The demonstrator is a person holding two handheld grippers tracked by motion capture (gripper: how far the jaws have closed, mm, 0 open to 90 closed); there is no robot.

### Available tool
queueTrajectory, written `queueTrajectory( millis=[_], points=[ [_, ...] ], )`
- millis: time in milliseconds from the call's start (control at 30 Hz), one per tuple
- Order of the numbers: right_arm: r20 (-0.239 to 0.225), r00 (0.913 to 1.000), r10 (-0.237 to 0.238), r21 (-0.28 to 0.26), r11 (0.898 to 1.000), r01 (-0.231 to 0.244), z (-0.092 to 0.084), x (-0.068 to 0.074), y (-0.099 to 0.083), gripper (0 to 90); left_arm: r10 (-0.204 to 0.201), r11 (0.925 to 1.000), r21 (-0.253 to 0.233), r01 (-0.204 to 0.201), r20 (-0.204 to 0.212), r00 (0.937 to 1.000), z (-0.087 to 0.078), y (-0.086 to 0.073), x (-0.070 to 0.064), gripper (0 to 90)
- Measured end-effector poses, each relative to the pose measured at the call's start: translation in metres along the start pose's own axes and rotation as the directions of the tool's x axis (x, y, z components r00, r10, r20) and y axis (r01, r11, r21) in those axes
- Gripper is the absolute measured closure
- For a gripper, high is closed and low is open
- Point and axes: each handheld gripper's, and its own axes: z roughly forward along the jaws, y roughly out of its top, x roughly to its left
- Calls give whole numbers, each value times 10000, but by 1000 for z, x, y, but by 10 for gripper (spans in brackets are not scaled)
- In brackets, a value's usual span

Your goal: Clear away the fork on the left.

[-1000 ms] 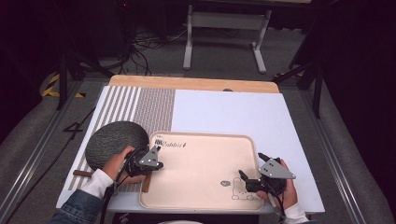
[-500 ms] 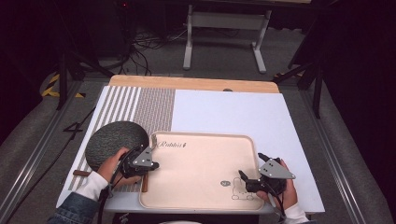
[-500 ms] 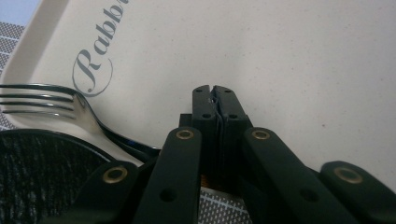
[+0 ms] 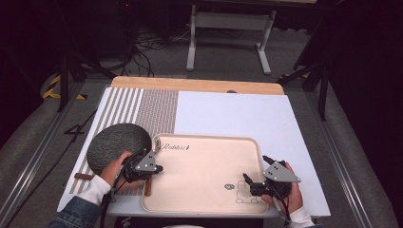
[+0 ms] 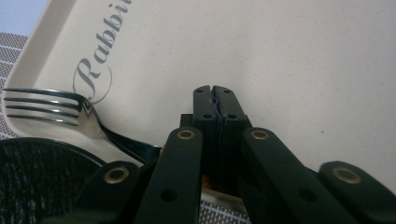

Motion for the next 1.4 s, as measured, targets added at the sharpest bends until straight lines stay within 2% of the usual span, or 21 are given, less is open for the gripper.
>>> queueTrajectory(
  millis=[200, 367, 567, 633, 700, 800, 867, 900, 1033, 1100, 1133, 1267, 1300, 1333, 1400],
  points=[
    [-5, 10000, -17, -16, 10000, 17, 0, 1, 0, 92, 131, 9992, -378, -132, -32, 9999, -1, 3, -1, 890],
    [-24, 10000, -29, -5, 10000, 29, 0, 1, 0, 93, 124, 9988, -481, -124, 3, 9999, -1, 4, -2, 887],
    [-32, 10000, -48, -12, 10000, 48, 1, 1, 0, 92, 290, 9945, -1009, -296, -77, 9995, -1, 10, -4, 876],
    [-34, 10000, -62, 3, 10000, 62, 1, 1, 1, 93, 316, 9931, -1126, -341, -235, 9992, -1, 11, -5, 852],
    [-61, 10000, -79, -24, 10000, 78, 1, 2, 1, 92, 357, 9895, -1393, -390, -258, 9990, -1, 13, -5, 848],
    [-50, 10000, -50, -69, 10000, 50, 0, 1, 1, 92, 302, 9857, -1648, -363, -392, 9988, -2, 14, -6, 808],
    [-22, 10000, -60, -281, 9996, 59, -2, 1, 1, 92, 225, 9830, -1805, -322, -554, 9982, -4, 13, -6, 778],
    [-22, 10000, -34, -363, 9993, 34, -2, 1, 1, 92, 186, 9813, -1906, -277, -497, 9986, -5, 13, -5, 757],
    [-23, 10000, -14, -408, 9992, 13, -3, 0, 1, 93, 104, 9674, -2522, -227, -500, 9987, -10, 12, -5, 653],
    [-37, 10000, -18, -396, 9992, 16, -3, 1, 1, 92, 67, 9644, -2634, -236, -649, 9979, -12, 12, -5, 616],
    [-51, 10000, -22, -381, 9993, 20, -3, 1, 1, 92, -24, 9592, -2824, -163, -658, 9978, -13, 11, -5, 599],
    [-50, 10000, -19, -394, 9992, 17, -3, 1, 1, 92, -181, 9505, -3106, -106, -896, 9958, -17, 11, -4, 485],
    [-50, 10000, -19, -394, 9992, 17, -3, 1, 1, 92, -181, 9505, -3106, -106, -896, 9958, -17, 11, -4, 456],
    [-45, 10000, -16, -395, 9992, 15, -3, 1, 1, 92, -351, 9501, -3121, -18, -1127, 9930, -17, 12, -5, 399],
    [-42, 10000, -26, -401, 9992, 24, -2, 1, 2, 93, -487, 9475, -3197, 54, -1277, 9906, -18, 12, -5, 378]
  ],
)
